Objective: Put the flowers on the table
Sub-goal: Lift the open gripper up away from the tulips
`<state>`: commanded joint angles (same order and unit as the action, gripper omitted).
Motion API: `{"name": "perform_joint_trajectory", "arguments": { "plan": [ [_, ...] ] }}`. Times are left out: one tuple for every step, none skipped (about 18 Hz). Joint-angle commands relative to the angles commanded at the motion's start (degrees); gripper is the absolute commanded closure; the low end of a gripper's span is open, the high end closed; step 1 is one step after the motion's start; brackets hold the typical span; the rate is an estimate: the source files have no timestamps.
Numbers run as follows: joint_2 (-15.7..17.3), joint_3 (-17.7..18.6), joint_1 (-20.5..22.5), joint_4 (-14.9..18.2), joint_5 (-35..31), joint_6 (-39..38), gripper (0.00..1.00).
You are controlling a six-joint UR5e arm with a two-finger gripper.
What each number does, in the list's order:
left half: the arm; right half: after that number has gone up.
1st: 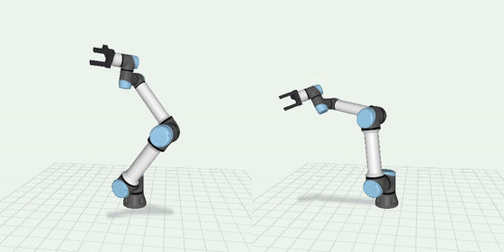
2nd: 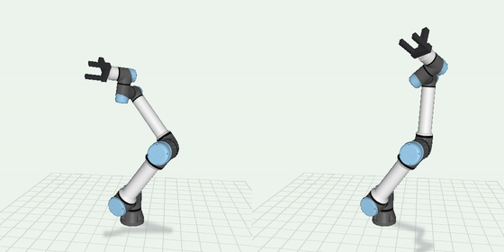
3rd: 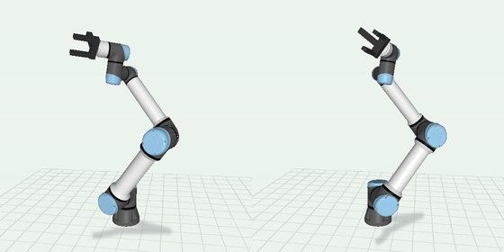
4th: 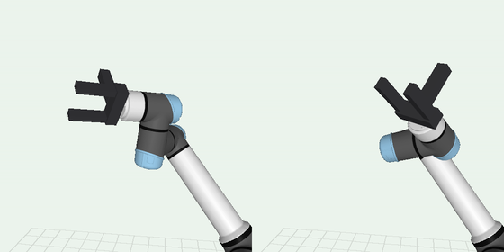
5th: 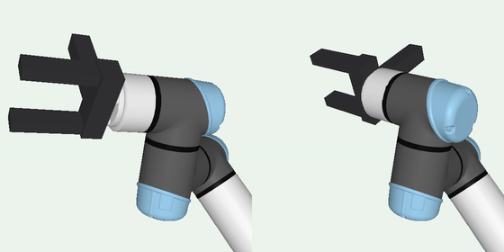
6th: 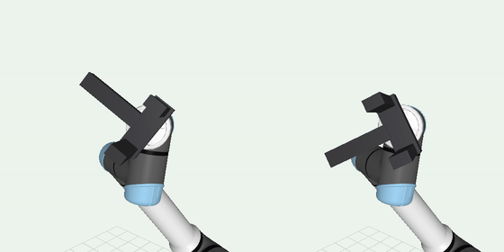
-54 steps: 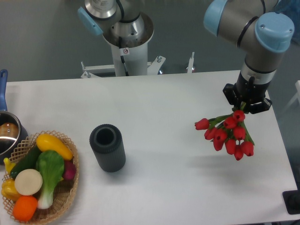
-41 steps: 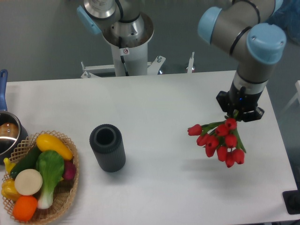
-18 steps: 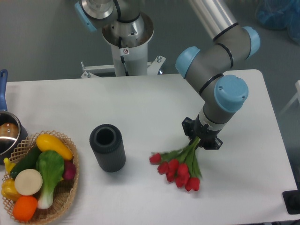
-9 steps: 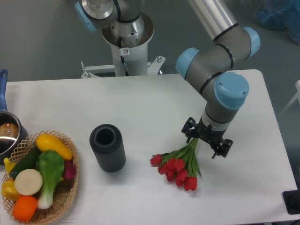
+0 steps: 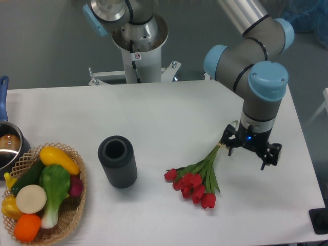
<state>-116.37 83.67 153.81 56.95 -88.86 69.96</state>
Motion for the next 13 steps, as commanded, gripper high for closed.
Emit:
{"name": "perform_joint_trajectory", "arguments": {
  "plan": [
    [0.09, 0.0, 0.61, 0.0, 0.0, 0.52, 0.0],
    [0.26, 0.09, 1.4, 0.09, 0.09, 1.66, 0.0],
    [0.7, 0.26, 1.84, 0.09, 0.0, 3.58, 0.0],
    [0.96, 0.35, 2.28, 0.17, 0.0, 5.78, 0.0],
    [1.05, 0.35, 2.9, 0.26, -0.09, 7.54, 0.0],
    [1.05, 0.44, 3.42, 0.26, -0.09, 8.69, 0.0],
    [1.49, 0.53, 3.69, 0.61, -0.17, 8.96, 0.0],
    [2.1, 0.7, 4.04, 1.22, -0.09, 8.97, 0.0],
    [2.46, 0.7, 4.3, 1.58, -0.09, 8.97, 0.0],
    [2.55, 0.7, 4.57, 1.84, -0.09, 8.97, 0.0],
    [2.55, 0.7, 4.66, 1.93, -0.09, 8.97, 0.0],
    [2.55, 0.79, 4.66, 1.93, -0.09, 8.97, 0.0],
    [2.55, 0.79, 4.75, 2.02, -0.09, 8.97, 0.0]
  ]
}}
